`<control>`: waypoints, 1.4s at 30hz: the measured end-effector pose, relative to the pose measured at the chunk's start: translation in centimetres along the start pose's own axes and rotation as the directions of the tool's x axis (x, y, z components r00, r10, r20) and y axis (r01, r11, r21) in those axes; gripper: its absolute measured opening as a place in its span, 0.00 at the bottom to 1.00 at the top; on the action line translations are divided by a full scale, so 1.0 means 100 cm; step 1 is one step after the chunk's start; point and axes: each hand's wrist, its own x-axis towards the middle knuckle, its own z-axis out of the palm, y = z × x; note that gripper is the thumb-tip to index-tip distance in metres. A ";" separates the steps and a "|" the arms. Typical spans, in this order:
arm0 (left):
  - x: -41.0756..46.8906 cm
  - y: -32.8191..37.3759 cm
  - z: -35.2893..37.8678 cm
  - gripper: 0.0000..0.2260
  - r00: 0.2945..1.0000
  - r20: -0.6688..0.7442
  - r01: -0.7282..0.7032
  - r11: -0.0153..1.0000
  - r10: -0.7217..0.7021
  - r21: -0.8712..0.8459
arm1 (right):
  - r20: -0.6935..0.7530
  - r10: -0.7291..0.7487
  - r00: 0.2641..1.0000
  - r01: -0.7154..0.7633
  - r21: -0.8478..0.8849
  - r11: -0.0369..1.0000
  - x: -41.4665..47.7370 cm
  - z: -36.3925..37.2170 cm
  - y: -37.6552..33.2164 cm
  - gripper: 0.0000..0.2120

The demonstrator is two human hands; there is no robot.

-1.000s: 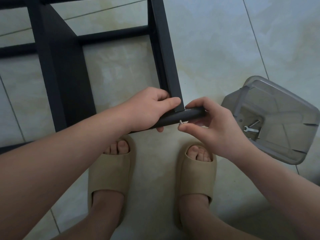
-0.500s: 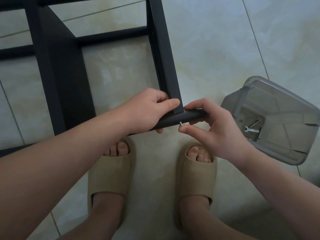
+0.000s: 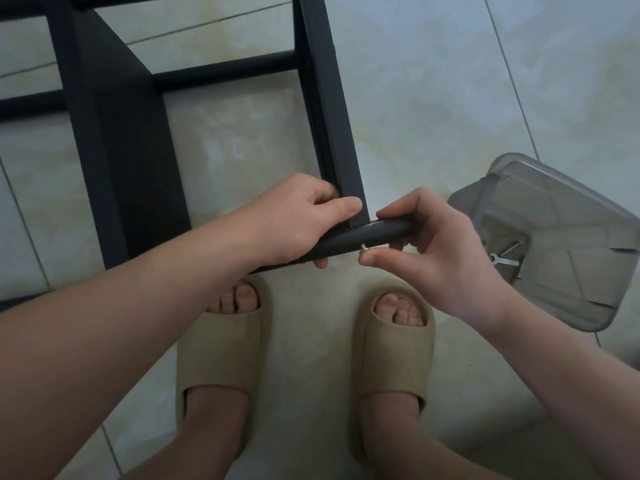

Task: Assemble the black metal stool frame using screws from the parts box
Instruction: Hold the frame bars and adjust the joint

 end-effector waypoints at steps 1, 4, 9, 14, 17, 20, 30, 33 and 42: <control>0.000 0.001 0.000 0.18 1.000 -0.010 -0.006 1.000 0.006 0.005 | -0.003 -0.008 1.000 0.008 0.007 1.000 0.000 0.000 -0.001 0.23; 0.000 0.004 0.001 0.18 1.000 -0.025 -0.007 1.000 0.008 0.029 | 0.000 -0.019 1.000 0.019 0.006 1.000 0.000 0.000 -0.004 0.22; 0.001 0.006 0.000 0.18 1.000 -0.014 0.025 0.999 -0.024 0.042 | -0.005 -0.026 1.000 0.026 -0.029 0.999 0.004 -0.001 -0.003 0.21; 0.000 0.004 0.001 0.19 0.999 -0.004 0.051 0.998 -0.051 0.048 | 0.011 -0.032 0.999 0.033 -0.036 0.999 0.005 -0.002 0.003 0.21; 0.000 0.002 0.001 0.19 0.999 0.003 0.050 0.998 -0.050 0.042 | 0.026 -0.033 0.999 0.034 -0.032 0.999 0.005 -0.001 0.006 0.20; 0.000 0.001 0.000 0.19 1.000 0.008 0.027 1.000 -0.027 0.006 | 0.036 -0.035 0.999 0.036 -0.041 0.999 0.004 -0.001 0.004 0.19; 0.001 -0.001 0.001 0.18 1.000 0.008 0.016 1.000 -0.016 0.018 | -0.053 -0.362 0.931 0.317 -0.378 0.870 -0.016 0.018 0.003 0.03; 0.002 -0.001 0.002 0.18 1.000 0.001 0.017 0.999 -0.017 0.043 | -0.039 -0.398 0.917 0.346 -0.419 0.839 -0.016 0.018 0.002 0.03; 0.001 -0.001 0.000 0.19 0.998 0.048 0.039 0.999 -0.041 0.028 | 0.013 -0.413 0.911 0.377 -0.436 0.817 -0.015 0.017 -0.001 0.03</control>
